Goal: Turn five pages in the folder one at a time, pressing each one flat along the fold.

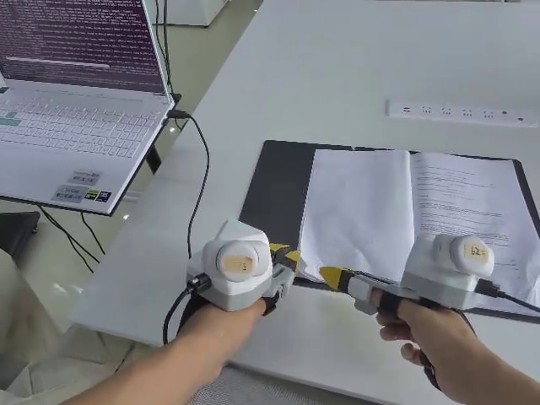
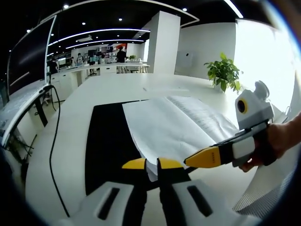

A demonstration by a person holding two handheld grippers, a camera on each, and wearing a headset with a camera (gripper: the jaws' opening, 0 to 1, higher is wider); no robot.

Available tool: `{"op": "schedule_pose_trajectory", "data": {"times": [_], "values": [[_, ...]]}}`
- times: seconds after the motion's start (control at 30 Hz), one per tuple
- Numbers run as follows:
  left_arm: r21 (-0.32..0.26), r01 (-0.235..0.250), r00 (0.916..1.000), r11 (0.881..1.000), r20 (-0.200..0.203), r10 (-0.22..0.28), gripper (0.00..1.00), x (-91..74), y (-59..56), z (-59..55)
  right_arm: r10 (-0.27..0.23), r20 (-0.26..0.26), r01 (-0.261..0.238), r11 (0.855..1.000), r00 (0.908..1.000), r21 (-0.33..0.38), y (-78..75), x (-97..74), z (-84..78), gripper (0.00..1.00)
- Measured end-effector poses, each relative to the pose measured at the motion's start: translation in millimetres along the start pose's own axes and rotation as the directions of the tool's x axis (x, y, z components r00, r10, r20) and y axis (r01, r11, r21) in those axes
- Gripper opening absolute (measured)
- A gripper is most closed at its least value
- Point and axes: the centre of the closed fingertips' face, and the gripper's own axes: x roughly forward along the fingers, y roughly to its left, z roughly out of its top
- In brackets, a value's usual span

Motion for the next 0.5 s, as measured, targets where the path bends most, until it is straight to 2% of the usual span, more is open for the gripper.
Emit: {"op": "schedule_pose_trajectory", "data": {"times": [0.33,0.5], "values": [[0.041,0.045,0.9985,0.998,-0.033,-0.043,0.07,24.6,-18.4,-7.8,-0.048,0.045,0.048,0.999,0.9978,0.005,-24.9,-20.0,21.4,0.02],[0.050,0.047,0.9975,0.998,-0.055,-0.045,0.07,30.9,-22.9,-12.7,-0.079,0.065,0.078,0.997,0.9948,0.014,-40.9,-29.7,32.9,0.02]]}}
